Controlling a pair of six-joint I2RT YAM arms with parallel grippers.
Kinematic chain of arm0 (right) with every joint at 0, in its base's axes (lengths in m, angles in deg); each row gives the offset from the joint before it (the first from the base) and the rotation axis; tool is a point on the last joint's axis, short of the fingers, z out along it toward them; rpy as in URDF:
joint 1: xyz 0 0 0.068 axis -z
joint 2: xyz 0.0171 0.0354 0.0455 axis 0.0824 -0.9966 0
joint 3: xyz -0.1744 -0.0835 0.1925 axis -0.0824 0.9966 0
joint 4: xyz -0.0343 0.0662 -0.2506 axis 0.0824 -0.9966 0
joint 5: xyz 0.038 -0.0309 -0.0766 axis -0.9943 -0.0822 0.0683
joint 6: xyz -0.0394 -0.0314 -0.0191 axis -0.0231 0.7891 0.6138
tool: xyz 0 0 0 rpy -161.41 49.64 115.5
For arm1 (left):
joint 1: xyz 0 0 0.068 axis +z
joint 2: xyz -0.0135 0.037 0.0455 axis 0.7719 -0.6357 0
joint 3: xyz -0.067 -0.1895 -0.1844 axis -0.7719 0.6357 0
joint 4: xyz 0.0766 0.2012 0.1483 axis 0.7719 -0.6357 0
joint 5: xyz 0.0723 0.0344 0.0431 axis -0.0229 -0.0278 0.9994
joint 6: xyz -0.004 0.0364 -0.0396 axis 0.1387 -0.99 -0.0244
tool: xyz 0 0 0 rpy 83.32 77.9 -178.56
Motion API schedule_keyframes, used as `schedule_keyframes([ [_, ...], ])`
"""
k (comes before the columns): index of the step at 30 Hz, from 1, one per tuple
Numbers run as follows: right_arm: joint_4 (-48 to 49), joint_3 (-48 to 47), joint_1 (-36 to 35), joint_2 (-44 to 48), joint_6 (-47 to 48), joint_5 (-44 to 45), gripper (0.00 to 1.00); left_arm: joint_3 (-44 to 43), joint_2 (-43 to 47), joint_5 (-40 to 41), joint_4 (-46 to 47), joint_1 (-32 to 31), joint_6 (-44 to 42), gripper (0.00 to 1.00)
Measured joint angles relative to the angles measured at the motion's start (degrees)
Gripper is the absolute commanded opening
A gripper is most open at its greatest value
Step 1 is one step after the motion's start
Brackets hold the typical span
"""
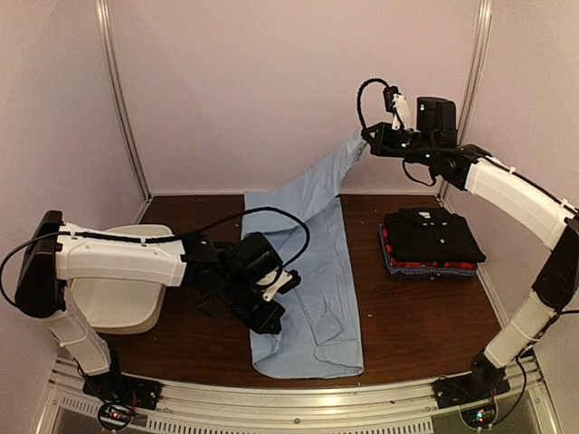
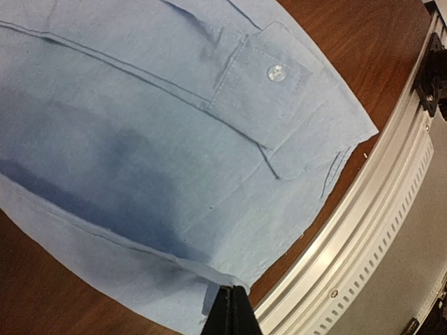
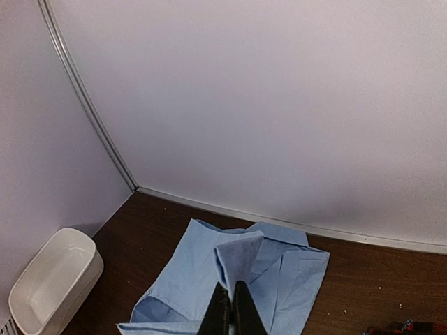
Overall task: Fold and stack the long sleeve shirts
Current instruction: Fold the 1/3-folded shirt at the center of the board.
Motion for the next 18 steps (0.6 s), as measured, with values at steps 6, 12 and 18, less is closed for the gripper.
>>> schedule_keyframes([
  [6,-0.24,2.49,1.09,2.89,0.98,2.21,0.0,-1.73,-2.6,-3.76,0.22,-0.55,-4.37,0.0],
  [12,-0.61,4.68,1.33,4.31,1.25,3.23,0.0,-2.34,-4.59,-6.45,0.17,-0.52,-6.8,0.0],
  [18,-1.14,6.05,1.33,6.1,1.22,3.87,0.0,-2.49,-5.05,-8.31,0.17,-0.52,-7.93,0.0],
])
